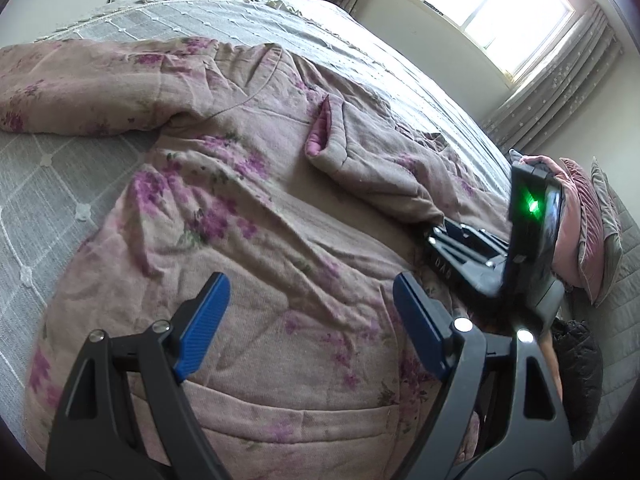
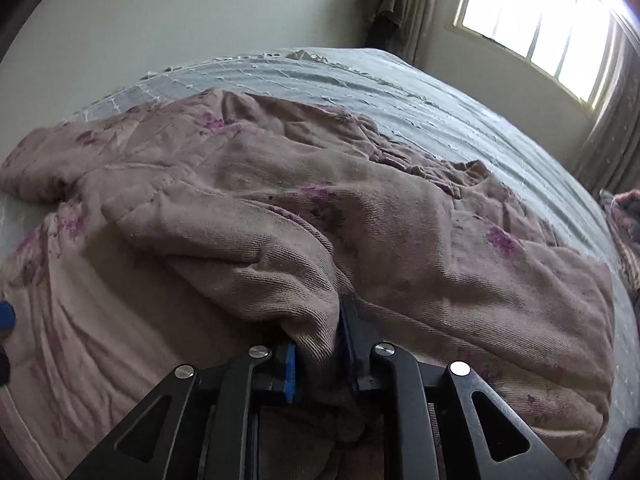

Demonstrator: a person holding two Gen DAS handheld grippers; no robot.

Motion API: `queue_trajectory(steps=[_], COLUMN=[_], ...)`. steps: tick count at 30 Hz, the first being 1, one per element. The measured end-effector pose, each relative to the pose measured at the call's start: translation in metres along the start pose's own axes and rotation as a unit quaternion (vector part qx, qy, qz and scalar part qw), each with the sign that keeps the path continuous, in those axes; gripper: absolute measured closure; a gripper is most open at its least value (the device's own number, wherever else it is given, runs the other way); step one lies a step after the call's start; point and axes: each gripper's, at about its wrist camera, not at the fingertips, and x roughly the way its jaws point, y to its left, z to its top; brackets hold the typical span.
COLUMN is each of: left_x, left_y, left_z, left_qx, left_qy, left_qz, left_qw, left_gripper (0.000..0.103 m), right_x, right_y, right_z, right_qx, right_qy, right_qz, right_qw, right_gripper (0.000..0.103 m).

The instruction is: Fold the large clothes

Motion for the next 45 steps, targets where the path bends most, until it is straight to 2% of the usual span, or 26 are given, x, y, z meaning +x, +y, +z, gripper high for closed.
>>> queue_trajectory(steps=[2, 6, 8, 11, 12, 14, 16, 18, 20, 22, 23, 24, 25, 28, 33, 36, 38, 40, 42, 44, 45], left_x=[0.0, -0.005, -0.008, -0.009, -0.009, -0.01, -0.009, -0.009, -0.011, -0.017, -0.019, -0.021, -0.024, -0.036, -0.062, -0.076, -0.082, -0.087, -0.092, -0.094, -0.091], left_y=[0.003, 0.014, 0.017, 0.022, 0.024, 0.027, 0.029, 0.032, 0.038, 0.051, 0.057, 0.066, 0.074, 0.103, 0.177, 0.221, 0.248, 0.274, 0.3, 0.321, 0.333], left_z=[0.002, 0.007, 0.009, 0.012, 0.014, 0.016, 0.017, 0.018, 0.021, 0.025, 0.026, 0.029, 0.033, 0.042, 0.051, 0.053, 0.062, 0.074, 0.09, 0.103, 0.11], left_qx=[-0.008, -0.034, -0.039, -0.048, -0.053, -0.059, -0.062, -0.065, -0.07, -0.085, -0.091, -0.096, -0.099, -0.121, -0.208, -0.243, -0.266, -0.283, -0.295, -0.298, -0.303], left_qy=[0.001, -0.002, -0.007, -0.006, -0.007, -0.009, -0.006, -0.004, -0.005, -0.008, -0.007, -0.005, -0.005, -0.02, -0.039, -0.058, -0.07, -0.077, -0.096, -0.113, -0.105], left_qz=[0.0, -0.01, -0.011, -0.014, -0.016, -0.014, -0.015, -0.018, -0.019, -0.017, -0.015, -0.005, 0.009, 0.037, 0.045, 0.072, 0.093, 0.111, 0.165, 0.201, 0.214], left_qw=[1.0, 0.9994, 0.9991, 0.9987, 0.9984, 0.9981, 0.998, 0.9977, 0.9974, 0.9962, 0.9957, 0.9953, 0.995, 0.9918, 0.9764, 0.9656, 0.9568, 0.9496, 0.9363, 0.9263, 0.9227], left_gripper=[0.019, 0.019, 0.019, 0.019, 0.019, 0.019, 0.019, 0.019, 0.019, 0.019, 0.019, 0.019, 0.019, 0.019, 0.019, 0.019, 0.019, 0.019, 0.019, 0.019, 0.019], right_x=[-0.006, -0.025, -0.02, -0.019, -0.016, 0.008, 0.016, 0.012, -0.003, -0.039, -0.052, -0.07, -0.088, -0.127, -0.177, -0.213, -0.227, -0.228, -0.221, -0.216, -0.214], right_y=[-0.002, 0.007, 0.012, 0.021, 0.024, 0.032, 0.038, 0.037, 0.032, 0.02, 0.017, 0.014, 0.011, 0.002, -0.03, -0.061, -0.08, -0.097, -0.106, -0.108, -0.107], right_z=[0.005, 0.01, 0.012, 0.013, 0.012, 0.008, 0.007, 0.014, 0.017, 0.013, 0.009, 0.0, -0.014, -0.066, -0.153, -0.193, -0.205, -0.212, -0.217, -0.22, -0.221], right_qx=[0.024, 0.031, 0.033, 0.023, 0.013, -0.016, -0.024, -0.007, 0.021, 0.076, 0.092, 0.108, 0.118, 0.133, 0.211, 0.258, 0.289, 0.327, 0.353, 0.362, 0.365], right_qy=[0.001, -0.029, -0.024, -0.019, -0.011, 0.039, 0.049, 0.063, 0.06, 0.019, 0.003, -0.013, -0.026, -0.02, 0.004, -0.02, -0.051, -0.069, -0.063, -0.059, -0.057], right_qz=[0.022, 0.025, 0.011, 0.025, 0.028, -0.005, -0.03, -0.027, -0.006, 0.031, 0.04, 0.048, 0.052, 0.047, 0.052, 0.032, 0.015, 0.022, 0.034, 0.042, 0.047], right_qw=[0.999, 0.999, 0.999, 0.999, 0.999, 0.999, 0.998, 0.998, 0.998, 0.996, 0.995, 0.993, 0.991, 0.99, 0.976, 0.965, 0.956, 0.942, 0.933, 0.929, 0.928], right_gripper=[0.061, 0.051, 0.05, 0.049, 0.049, 0.049, 0.049, 0.047, 0.047, 0.045, 0.037, 0.027, 0.025, 0.024, 0.024, 0.023, 0.02, 0.02, 0.02, 0.02, 0.02])
